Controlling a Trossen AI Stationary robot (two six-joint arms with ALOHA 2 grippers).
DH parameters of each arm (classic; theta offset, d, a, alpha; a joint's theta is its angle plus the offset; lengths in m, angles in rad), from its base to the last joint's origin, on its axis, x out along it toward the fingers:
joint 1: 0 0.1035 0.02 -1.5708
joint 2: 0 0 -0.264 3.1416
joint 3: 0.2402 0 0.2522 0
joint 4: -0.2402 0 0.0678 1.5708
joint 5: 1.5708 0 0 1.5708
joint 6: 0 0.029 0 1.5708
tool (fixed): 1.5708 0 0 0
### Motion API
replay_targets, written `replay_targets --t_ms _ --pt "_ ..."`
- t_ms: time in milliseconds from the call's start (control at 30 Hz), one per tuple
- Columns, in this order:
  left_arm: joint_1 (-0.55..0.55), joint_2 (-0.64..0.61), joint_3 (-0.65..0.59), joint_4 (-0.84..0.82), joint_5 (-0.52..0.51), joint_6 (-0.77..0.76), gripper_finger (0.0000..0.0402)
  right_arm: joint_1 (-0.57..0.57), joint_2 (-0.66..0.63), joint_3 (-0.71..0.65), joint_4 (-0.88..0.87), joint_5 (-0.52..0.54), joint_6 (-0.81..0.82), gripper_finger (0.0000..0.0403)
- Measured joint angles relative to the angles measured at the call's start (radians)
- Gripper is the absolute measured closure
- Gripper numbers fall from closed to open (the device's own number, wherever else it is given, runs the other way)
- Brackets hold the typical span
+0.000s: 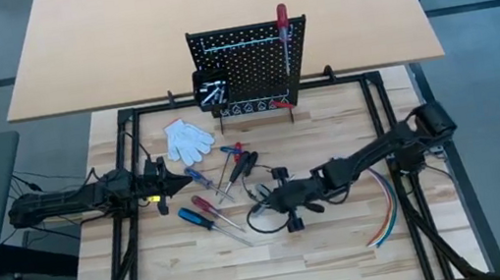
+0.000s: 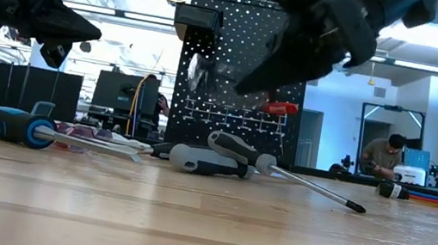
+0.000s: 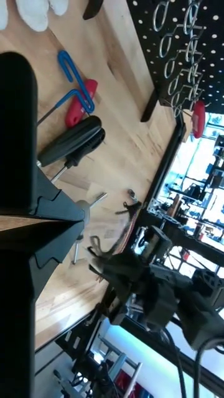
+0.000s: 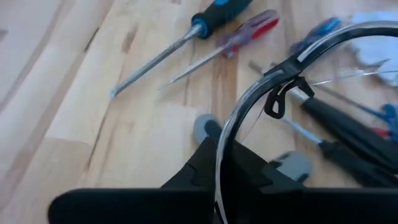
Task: Hang tools onto peg board
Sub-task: Hang the safety glasses on the peg board
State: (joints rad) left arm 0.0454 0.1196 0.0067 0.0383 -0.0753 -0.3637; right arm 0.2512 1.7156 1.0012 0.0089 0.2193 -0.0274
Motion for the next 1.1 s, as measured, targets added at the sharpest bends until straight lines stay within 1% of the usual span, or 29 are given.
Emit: replay_targets --t_ms 67,133,267,333,400,533,700,867,967,1100 --pt "0.0 0.0 0.0 0.0 0.0 0.0 0.0393 0.008 -0.024 0.0 -0.033 0.029 0.0 0.0364" --pt "0.0 0.0 0.0 0.0 0.0 0.0 0.0393 0.023 -0.057 0.0 -0.109 0.054 0.026 0.0368" --pt "0.0 0.0 0.0 0.0 0.0 0.0 0.0393 0.065 -0.126 -0.008 -0.292 0.072 0.154 0.0383" --pt "0.0 0.0 0.0 0.0 0.0 0.0 0.0393 0.09 -0.15 -0.027 -0.363 0.072 0.221 0.0381" --pt "0.0 0.0 0.0 0.0 0.0 0.0 0.0393 0.114 -0.159 -0.054 -0.402 0.07 0.275 0.0371" --pt "0.0 0.0 0.0 0.0 0.0 -0.004 0.0393 0.148 -0.159 -0.133 -0.404 0.068 0.336 0.035" --pt "0.0 0.0 0.0 0.0 0.0 -0.005 0.0392 0.146 -0.158 -0.222 -0.367 0.067 0.451 0.0346" --pt "0.0 0.0 0.0 0.002 -0.014 -0.006 0.0392 0.131 -0.158 -0.239 -0.399 0.051 0.522 0.0338" --pt "0.0 0.0 0.0 0.003 -0.018 -0.006 0.0392 0.118 -0.168 -0.239 -0.401 0.023 0.523 0.0314" --pt "0.0 0.0 0.0 0.003 -0.019 -0.007 0.0392 0.105 -0.232 -0.239 -0.402 0.014 0.472 0.0266"
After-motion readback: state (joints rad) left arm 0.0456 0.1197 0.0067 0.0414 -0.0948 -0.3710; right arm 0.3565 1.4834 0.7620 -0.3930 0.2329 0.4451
